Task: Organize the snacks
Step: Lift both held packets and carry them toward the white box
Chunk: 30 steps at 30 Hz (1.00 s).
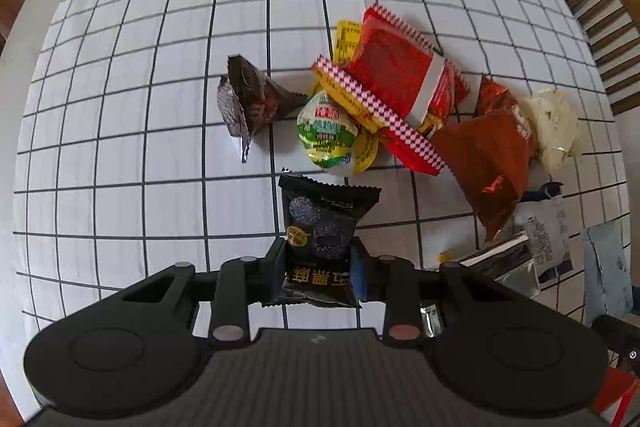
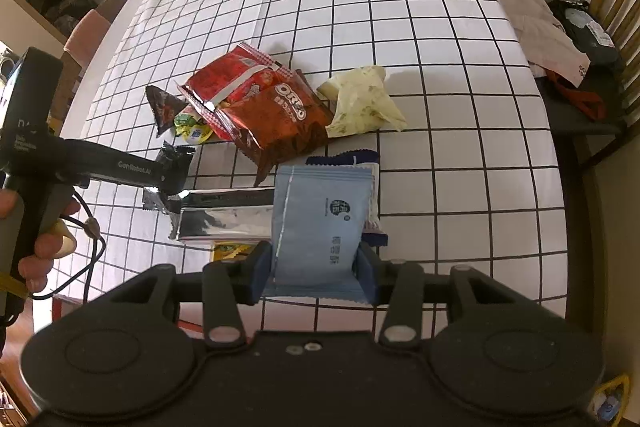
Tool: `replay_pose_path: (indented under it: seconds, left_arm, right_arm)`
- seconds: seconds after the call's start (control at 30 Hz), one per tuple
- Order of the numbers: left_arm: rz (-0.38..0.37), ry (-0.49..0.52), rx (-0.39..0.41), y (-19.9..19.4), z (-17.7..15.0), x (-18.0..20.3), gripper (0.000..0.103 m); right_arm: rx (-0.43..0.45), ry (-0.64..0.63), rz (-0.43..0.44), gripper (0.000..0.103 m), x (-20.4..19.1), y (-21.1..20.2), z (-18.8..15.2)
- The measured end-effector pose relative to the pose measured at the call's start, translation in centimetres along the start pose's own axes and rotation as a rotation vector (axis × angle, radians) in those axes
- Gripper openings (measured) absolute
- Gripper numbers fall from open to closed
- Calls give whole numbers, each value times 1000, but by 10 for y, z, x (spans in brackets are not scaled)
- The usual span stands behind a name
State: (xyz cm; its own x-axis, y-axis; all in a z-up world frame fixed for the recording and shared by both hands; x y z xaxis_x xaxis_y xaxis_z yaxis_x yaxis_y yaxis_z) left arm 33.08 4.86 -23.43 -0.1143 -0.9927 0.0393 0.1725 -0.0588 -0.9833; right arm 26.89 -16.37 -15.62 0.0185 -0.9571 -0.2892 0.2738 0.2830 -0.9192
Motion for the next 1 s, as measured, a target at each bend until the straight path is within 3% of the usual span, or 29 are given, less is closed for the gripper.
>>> replay_pose_path:
  seconds: [0.53,1.0]
  left_arm:
    - [-9,-1,102,-86,-35,12,31]
    - [-18,13,170,-155,-102,42,31]
  right_arm:
    - [62,-45,78,45,-11,-55,-21]
    - [81,-135,148,45,-28,-99,-74]
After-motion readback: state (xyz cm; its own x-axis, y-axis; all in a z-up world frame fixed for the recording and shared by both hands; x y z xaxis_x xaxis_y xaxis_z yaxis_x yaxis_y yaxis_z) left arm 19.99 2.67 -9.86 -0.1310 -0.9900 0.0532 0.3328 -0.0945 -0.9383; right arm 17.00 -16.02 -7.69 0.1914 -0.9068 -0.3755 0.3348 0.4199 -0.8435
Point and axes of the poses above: each gripper's, at about its wrist camera, not at the fingertips, and y roughly the way its jaws point, x to its right, z to its top, the point moved 9 cm from there along y, roughly the way its jaws point, and after that the axes turned 6 degrees about y, right-handed, at the moved point
